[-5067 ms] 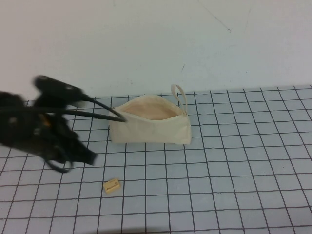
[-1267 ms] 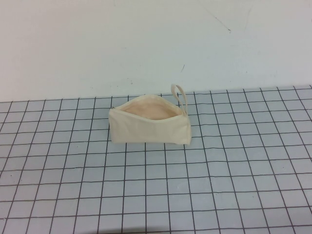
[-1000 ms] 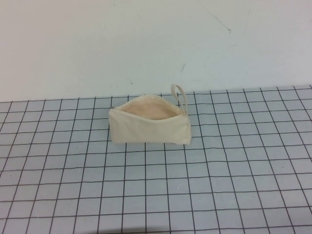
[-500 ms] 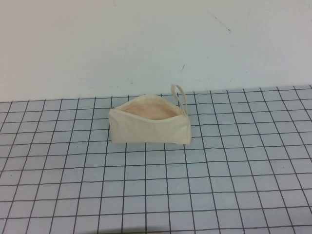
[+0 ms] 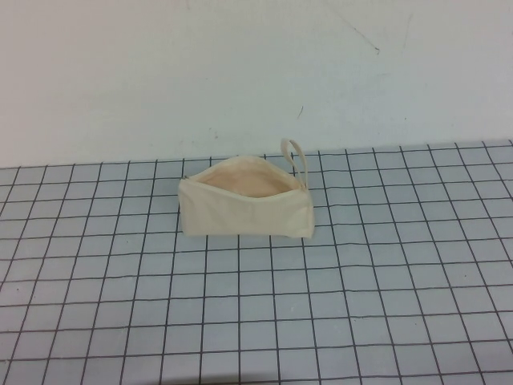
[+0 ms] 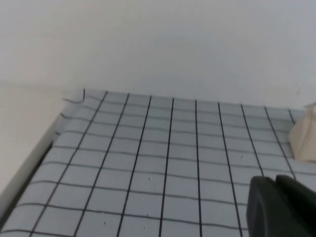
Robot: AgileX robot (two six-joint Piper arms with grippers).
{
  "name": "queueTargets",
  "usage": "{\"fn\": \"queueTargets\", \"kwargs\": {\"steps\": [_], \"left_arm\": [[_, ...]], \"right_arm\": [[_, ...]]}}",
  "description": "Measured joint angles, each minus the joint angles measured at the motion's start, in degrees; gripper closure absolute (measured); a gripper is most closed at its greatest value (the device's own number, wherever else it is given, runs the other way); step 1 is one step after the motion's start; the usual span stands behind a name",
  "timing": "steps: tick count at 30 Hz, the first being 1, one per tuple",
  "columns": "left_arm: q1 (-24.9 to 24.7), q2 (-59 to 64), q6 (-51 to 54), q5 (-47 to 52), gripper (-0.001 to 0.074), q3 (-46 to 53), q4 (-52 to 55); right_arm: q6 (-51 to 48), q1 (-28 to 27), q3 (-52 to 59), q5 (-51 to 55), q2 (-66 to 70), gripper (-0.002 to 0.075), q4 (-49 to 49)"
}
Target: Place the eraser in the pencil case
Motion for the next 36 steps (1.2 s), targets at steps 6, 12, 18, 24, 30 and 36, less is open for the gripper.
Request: {"fn": "queueTargets", "kwargs": {"steps": [6, 12, 18, 24, 30, 36], "left_arm": [[0.00, 0.00, 0.13, -8.34, 0.0736, 11.41, -0.22], [0.00, 0.00, 0.13, -9.47, 0.0736, 15.63, -1.31], [0.00, 0.00, -0.09, -7.54, 0.0736, 15.52, -1.91], [0.00, 0.00, 1.91, -7.34, 0.0736, 15.45, -6.03], [0.00, 0.00, 12.06, -7.34, 0.0736, 15.45, -12.58], [0.00, 0.00, 15.69, -7.34, 0.0736, 15.45, -14.64]], "right_arm": [[0.00, 0.00, 0.00, 0.00, 0.00, 0.0727, 0.00], [0.00, 0.00, 0.00, 0.00, 0.00, 0.0727, 0.00], [0.00, 0.00, 0.00, 0.00, 0.00, 0.0727, 0.00], [0.00, 0.00, 0.00, 0.00, 0.00, 0.0727, 0.00], [0.00, 0.00, 0.00, 0.00, 0.00, 0.0727, 0.00], [0.00, 0.00, 0.00, 0.00, 0.00, 0.0727, 0.00]]}}
